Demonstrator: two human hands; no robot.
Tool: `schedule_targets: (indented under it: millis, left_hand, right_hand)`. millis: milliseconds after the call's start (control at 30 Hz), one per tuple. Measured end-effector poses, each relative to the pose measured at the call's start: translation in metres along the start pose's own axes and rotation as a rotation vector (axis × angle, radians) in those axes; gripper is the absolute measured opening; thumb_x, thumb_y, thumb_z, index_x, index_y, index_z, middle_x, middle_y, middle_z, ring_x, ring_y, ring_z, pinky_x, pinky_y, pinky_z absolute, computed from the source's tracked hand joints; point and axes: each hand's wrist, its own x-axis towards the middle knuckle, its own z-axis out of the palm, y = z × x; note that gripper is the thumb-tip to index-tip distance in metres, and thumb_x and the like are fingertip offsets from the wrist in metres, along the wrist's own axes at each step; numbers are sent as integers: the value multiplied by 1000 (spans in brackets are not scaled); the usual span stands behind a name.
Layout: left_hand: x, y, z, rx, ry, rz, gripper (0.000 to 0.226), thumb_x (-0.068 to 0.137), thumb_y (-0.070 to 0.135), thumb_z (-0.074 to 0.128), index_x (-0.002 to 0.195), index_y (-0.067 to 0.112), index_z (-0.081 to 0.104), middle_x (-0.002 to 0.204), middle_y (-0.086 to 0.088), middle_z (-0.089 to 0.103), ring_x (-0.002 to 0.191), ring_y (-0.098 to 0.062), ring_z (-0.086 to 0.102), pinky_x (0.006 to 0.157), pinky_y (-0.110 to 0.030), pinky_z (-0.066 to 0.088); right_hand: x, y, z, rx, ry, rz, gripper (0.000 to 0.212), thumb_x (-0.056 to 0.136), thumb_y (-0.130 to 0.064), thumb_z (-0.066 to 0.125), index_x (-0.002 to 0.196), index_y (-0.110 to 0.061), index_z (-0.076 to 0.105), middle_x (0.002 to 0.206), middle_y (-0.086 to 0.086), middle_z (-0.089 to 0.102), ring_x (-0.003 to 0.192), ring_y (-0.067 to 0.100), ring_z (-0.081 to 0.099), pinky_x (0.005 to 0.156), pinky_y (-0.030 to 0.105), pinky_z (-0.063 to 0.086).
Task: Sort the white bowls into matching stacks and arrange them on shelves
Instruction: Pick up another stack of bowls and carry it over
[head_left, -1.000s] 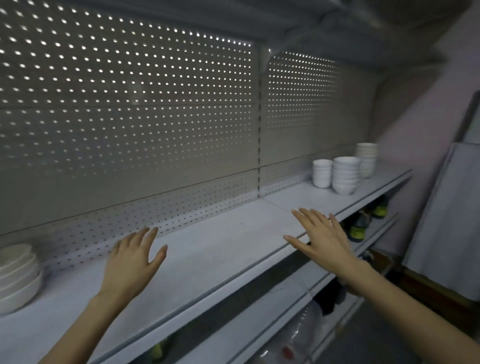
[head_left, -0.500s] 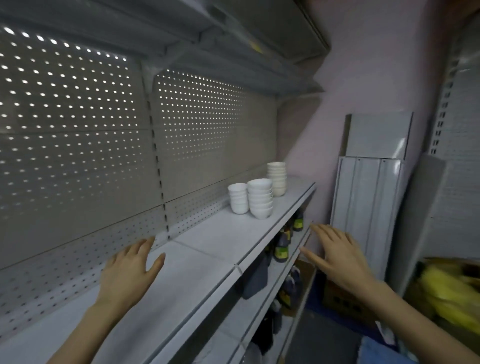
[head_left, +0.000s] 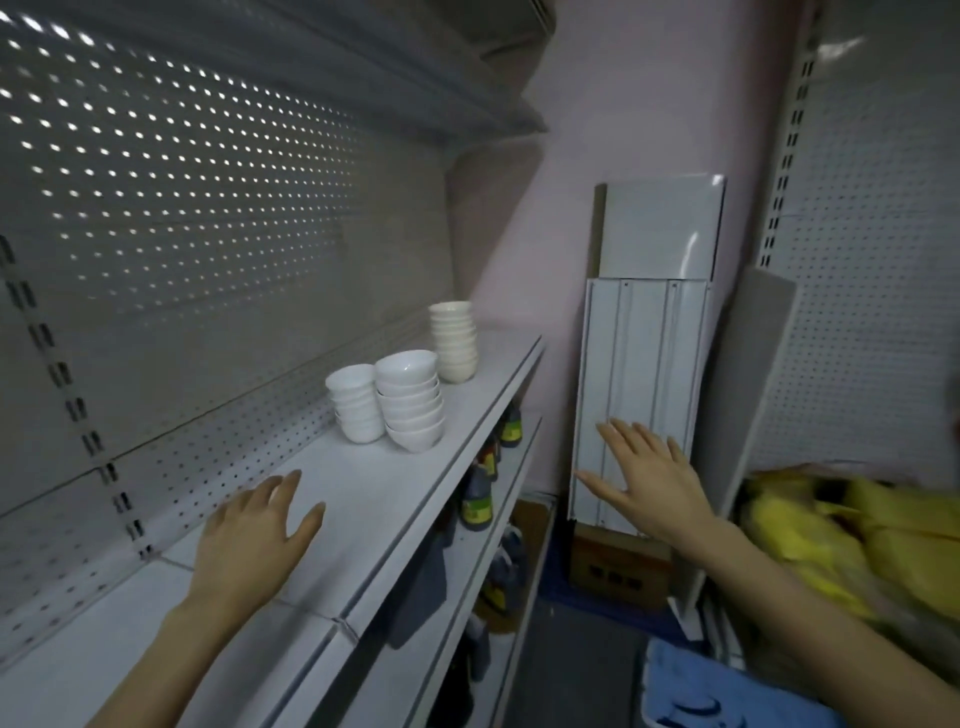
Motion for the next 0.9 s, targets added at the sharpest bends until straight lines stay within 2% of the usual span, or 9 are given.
schedule_targets:
  millis: [33,133,300,433,567,667,733,800,900]
  left_hand:
    - [9,8,4,2,-7,0,58,93,46,47,139,12,46,138,-13,52,124,-34,50,105,-48,36]
    - [35,30,21,12,13,10,63,91,53,40,133,8,53,130,-16,58,114,-38,57,97,-52,42]
    - [74,82,49,36,5,26,71,83,55,33,121,3,62,117,-19,66,98,-41,65,84,-53,49]
    - [104,136,73,36,51,-39,66,87,55,35,127,7,59,124,-15,63,105,-38,62,90,-51,47]
    - [134,193,86,40,22,-115,59,94,51,40,141,17,42,144,-5,46,127,-28,48,105,-43,37]
    - [152,224,92,34,33,-153,58,95,50,38,144,18,38,148,-4,41,131,-25,44,105,-39,34]
    - [163,240,95,22,28,-174,58,95,49,39,144,18,38,147,-3,42,130,-25,45,103,-38,37]
    - [174,253,98,18,20,-187,57,96,50,37,144,18,37,146,-2,43,128,-24,46,99,-36,39]
    - [199,267,103,-3,4,-202,56,96,50,36,144,21,36,147,1,42,128,-23,45,97,-35,40]
  right_hand:
    - [7,10,4,4,4,10,88,79,-78,4,149,-25,10,158,-2,12,144,18,12,117,45,12]
    - [31,41,17,10,21,27,116,57,-86,-21,148,-25,18,155,-2,21,142,18,20,116,45,16]
    - [84,105,45,-5,15,-1,114,56,-84,-21,149,-27,11,157,-3,15,143,18,14,116,46,12]
    - [131,161,57,22,-40,-44,118,50,-87,-22,149,-28,3,158,-3,5,145,18,6,116,45,5]
    - [176,214,61,20,-48,-75,123,47,-88,-25,149,-27,7,157,-3,12,143,17,13,116,44,8]
    - [211,244,64,47,-35,-115,113,58,-87,-16,149,-26,9,156,-4,16,143,16,17,116,43,11]
    - [232,255,70,84,-60,-128,92,76,-81,3,149,-26,9,156,-4,16,142,16,17,117,43,12]
    - [250,258,79,144,-91,-131,84,82,-74,19,149,-25,9,156,-4,15,142,17,17,117,43,13]
    - [279,255,100,192,-115,-163,92,76,-82,8,149,-25,9,156,-5,16,142,16,18,117,42,13]
